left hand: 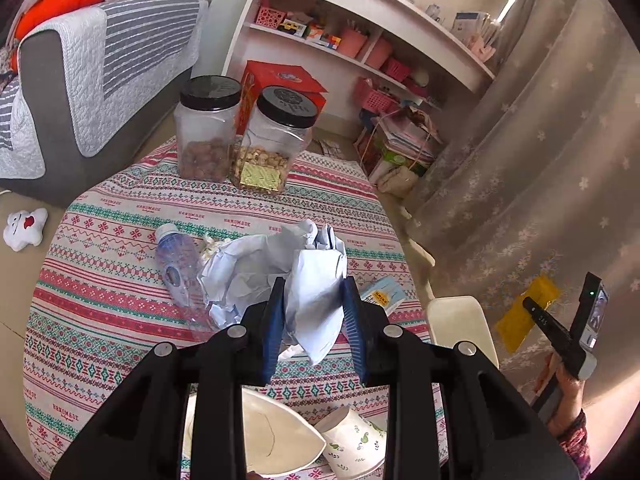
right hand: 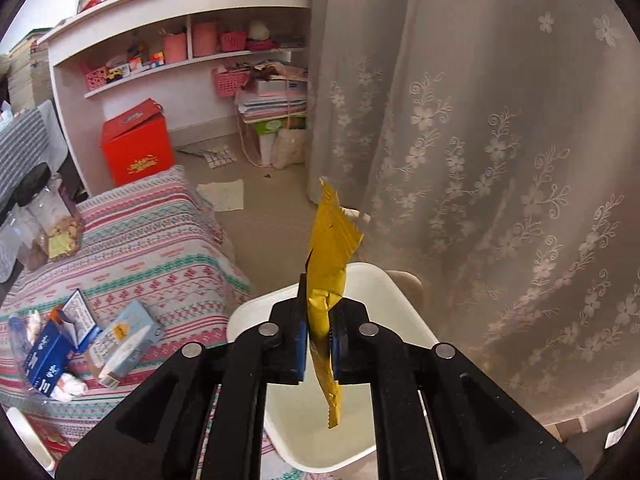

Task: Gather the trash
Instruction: 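Carry the yellow wrapper to the white bin and release it with the right gripper, then carry the crumpled paper over the white bin and open the left gripper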

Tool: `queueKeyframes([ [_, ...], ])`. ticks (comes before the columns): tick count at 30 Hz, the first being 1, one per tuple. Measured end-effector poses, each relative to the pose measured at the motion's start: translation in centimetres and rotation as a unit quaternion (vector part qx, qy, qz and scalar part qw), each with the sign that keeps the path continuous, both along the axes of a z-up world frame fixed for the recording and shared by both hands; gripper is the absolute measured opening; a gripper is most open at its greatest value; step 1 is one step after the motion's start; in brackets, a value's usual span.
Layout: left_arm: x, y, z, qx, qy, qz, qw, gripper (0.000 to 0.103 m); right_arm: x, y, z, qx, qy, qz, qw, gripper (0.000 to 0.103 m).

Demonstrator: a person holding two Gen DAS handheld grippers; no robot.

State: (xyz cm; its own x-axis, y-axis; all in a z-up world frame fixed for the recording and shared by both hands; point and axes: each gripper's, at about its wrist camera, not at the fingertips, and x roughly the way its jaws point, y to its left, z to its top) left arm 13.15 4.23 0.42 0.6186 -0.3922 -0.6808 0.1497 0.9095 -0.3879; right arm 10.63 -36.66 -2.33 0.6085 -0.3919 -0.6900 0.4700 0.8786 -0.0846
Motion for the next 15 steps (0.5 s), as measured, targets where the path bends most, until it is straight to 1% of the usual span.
queueKeyframes([
  [1, -0.1, -0.7, 0.2, 0.001, -0.004, -0.005, 1.0000, 0.029, -0.2, -0.5, 0.0, 0.004, 0.000, -0.004, 1.000, 0.034],
  [2, -0.2, -1.5, 0.4, 0.000, -0.007, -0.010, 0.9999, 0.029, -0.4, -1.0, 0.2, 0.014, -0.007, -0.006, 1.000, 0.044],
  [3, -0.2, -2.2, 0.5, 0.000, -0.008, -0.015, 0.9999, 0.029, -0.8, -1.5, 0.5, 0.022, -0.015, -0.008, 1.000, 0.046],
  [4, -0.3, -3.2, 0.6, 0.001, -0.009, -0.021, 0.9997, 0.029, -1.2, -1.6, 1.0, 0.024, -0.022, -0.010, 0.999, 0.054],
  [5, -0.4, -4.2, 0.7, 0.003, -0.011, -0.029, 0.9995, 0.029, -1.6, -1.9, 1.7, 0.025, -0.034, -0.012, 0.999, 0.068],
  [6, -0.5, -5.2, 0.7, 0.006, -0.012, -0.036, 0.9993, 0.029, -2.3, -2.3, 2.4, 0.024, -0.051, -0.019, 0.998, 0.075],
  [7, -0.6, -6.3, 0.7, 0.007, -0.011, -0.044, 0.9990, 0.029, -3.0, -2.5, 3.1, 0.022, -0.068, -0.027, 0.997, 0.085],
  [8, -0.6, -7.6, 0.7, 0.005, -0.009, -0.052, 0.9986, 0.029, -3.7, -2.9, 3.9, 0.017, -0.085, -0.034, 0.996, 0.091],
  [9, -0.7, -8.8, 0.6, 0.003, -0.007, -0.061, 0.9981, 0.029, -4.3, -3.3, 4.7, 0.010, -0.100, -0.040, 0.994, 0.094],
  [11, -0.7, -11.8, 0.6, 0.002, -0.006, -0.082, 0.9966, 0.029, -5.2, -4.2, 5.9, -0.009, -0.123, -0.053, 0.991, 0.096],
  [13, -0.6, -15.2, 0.8, 0.000, -0.003, -0.105, 0.9944, 0.029, -6.0, -5.0, 6.7, -0.030, -0.136, -0.067, 0.988, 0.096],
  [15, -0.8, -18.5, 0.9, -0.001, -0.003, -0.127, 0.9919, 0.029, -6.6, -6.0, 7.1, -0.034, -0.140, -0.076, 0.987, 0.096],
])
